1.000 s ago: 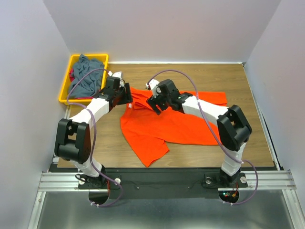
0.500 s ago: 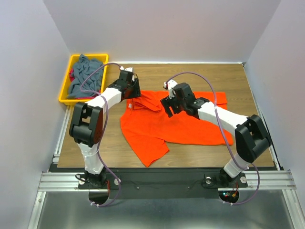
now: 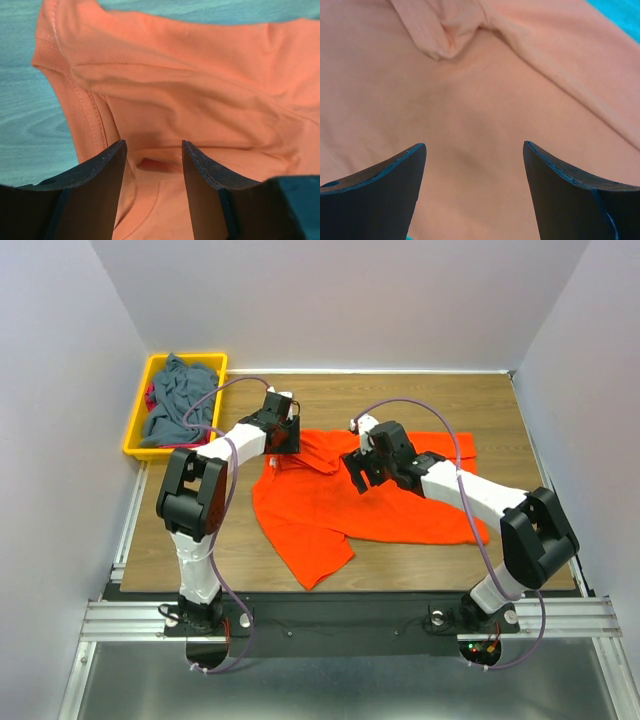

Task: Fold and stack the t-shirts
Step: Fold the tshirt

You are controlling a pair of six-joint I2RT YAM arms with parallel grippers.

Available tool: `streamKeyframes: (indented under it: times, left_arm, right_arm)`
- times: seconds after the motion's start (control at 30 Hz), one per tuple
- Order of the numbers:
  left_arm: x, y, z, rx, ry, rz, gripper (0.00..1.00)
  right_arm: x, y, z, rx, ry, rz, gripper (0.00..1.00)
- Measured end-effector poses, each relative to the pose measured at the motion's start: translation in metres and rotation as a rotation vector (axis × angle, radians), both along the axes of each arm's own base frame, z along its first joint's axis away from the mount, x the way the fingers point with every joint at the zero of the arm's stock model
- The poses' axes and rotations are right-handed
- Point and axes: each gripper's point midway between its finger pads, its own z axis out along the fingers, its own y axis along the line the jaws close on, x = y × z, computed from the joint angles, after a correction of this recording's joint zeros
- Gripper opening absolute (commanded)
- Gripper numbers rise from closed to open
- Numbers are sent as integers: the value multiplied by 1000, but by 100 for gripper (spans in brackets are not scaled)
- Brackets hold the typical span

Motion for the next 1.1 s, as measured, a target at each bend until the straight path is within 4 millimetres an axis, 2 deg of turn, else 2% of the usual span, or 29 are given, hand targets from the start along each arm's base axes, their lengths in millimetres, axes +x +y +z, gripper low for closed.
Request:
streamKeyframes:
  times: [0.13, 0.3, 0.43, 0.53, 0.63, 0.67, 0.73, 0.77, 0.83, 0.87, 0.9, 1.1]
  left_arm:
    - [-3, 2, -11, 16, 26, -6, 60]
    - [-3, 2, -13, 21, 33, -5, 59]
    - [-3, 1, -13, 15, 34, 4, 50]
    - [-3, -2, -13, 8, 34, 10, 38]
    - [-4, -4, -13, 3, 34, 13, 35]
    - [-4, -4, -13, 3, 34, 13, 26]
    - [-5, -6, -13, 1, 35, 12, 23]
    - [-5, -6, -13, -1, 35, 14, 15]
    - [-5, -7, -13, -1, 35, 14, 11]
    - [-5, -8, -13, -2, 36, 13, 3]
    - [-6, -8, -13, -2, 36, 13, 1]
    - [-7, -8, -12, -3, 39, 16, 0]
  right_arm:
    - [-6, -4, -8, -11, 18, -2, 84]
    - [-6, -4, -7, -8, 19, -4, 84]
    - [-6, -4, -5, -4, 14, -5, 84]
    - [-6, -4, -5, -4, 14, -5, 84]
    - [-6, -4, -5, -4, 13, -5, 84]
    - [-6, -4, -5, -4, 13, -5, 84]
    - [-6, -4, -4, -3, 13, -5, 84]
    - [-6, -4, -4, -3, 13, -5, 84]
    - [-6, -4, -5, -4, 13, -5, 84]
    - [-7, -5, -5, -5, 14, -5, 84]
    - [-7, -5, -6, -5, 15, -5, 84]
    - [-9, -7, -7, -8, 18, -6, 84]
